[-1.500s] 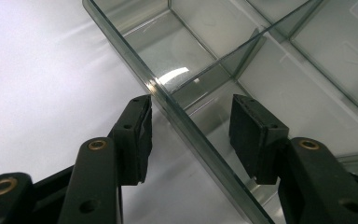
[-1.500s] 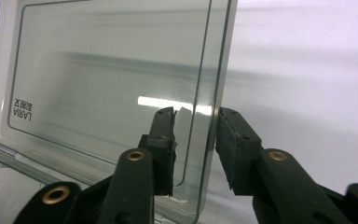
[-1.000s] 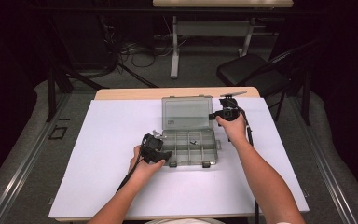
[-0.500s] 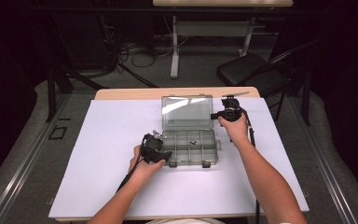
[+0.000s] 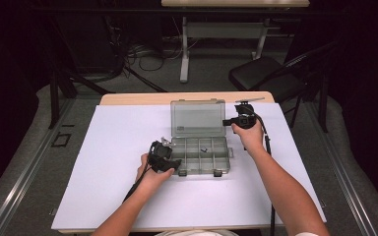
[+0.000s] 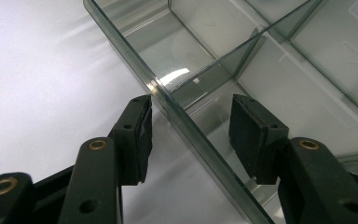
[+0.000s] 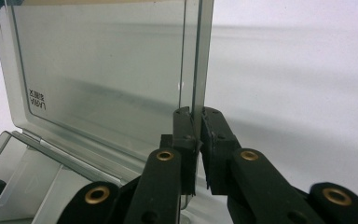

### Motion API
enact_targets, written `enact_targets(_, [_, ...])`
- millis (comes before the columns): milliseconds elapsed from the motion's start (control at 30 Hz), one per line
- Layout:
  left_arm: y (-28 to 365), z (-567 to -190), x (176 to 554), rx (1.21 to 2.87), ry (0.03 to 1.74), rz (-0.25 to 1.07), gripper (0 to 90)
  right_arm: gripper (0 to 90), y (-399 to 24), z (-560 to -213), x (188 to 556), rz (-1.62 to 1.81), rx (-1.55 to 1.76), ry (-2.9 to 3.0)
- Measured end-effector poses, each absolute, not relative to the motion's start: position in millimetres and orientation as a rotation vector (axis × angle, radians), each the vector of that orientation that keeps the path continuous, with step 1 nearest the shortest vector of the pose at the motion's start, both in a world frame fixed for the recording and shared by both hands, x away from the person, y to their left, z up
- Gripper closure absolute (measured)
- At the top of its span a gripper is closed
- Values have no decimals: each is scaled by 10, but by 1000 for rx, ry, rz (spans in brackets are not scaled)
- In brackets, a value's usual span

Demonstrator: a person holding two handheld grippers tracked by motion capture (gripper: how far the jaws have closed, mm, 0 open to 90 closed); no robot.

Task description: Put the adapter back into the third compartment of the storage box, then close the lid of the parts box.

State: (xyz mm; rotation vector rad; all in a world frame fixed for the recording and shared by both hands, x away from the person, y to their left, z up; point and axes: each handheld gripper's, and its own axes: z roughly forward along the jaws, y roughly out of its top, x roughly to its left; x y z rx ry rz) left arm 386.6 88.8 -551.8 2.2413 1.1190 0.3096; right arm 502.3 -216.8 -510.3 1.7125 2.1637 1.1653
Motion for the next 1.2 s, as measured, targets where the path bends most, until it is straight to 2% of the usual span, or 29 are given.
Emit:
enact_targets(500, [879,-5517,3848,2228,1139,316,502,854,-2160,-5110,4958,1181,1670,2133])
enact_targets(667, [904,-5461,3850,2208,1145,280,389,854,-2159,-5102,4936,1178,1668,2127])
enact_targets(700, [913,-5437,3848,2203,1139,270,389,854,-2159,-5102,4936,1178,1668,2127])
enact_targets(767, [930,-5386,3849,2191,1129,260,326,854,-2156,-5107,4933,1189,1663,2118])
enact_targets(933, [1019,-5295,3892,2107,1143,211,222,855,-2150,-5099,4927,1185,1657,2118])
enact_targets(1067, [1046,-5222,3966,2065,1149,175,209,855,-2144,-5088,4923,1177,1647,2124])
enact_targets(1200, [1073,-5078,4068,2054,1142,189,242,855,-2139,-5089,4922,1189,1637,2117])
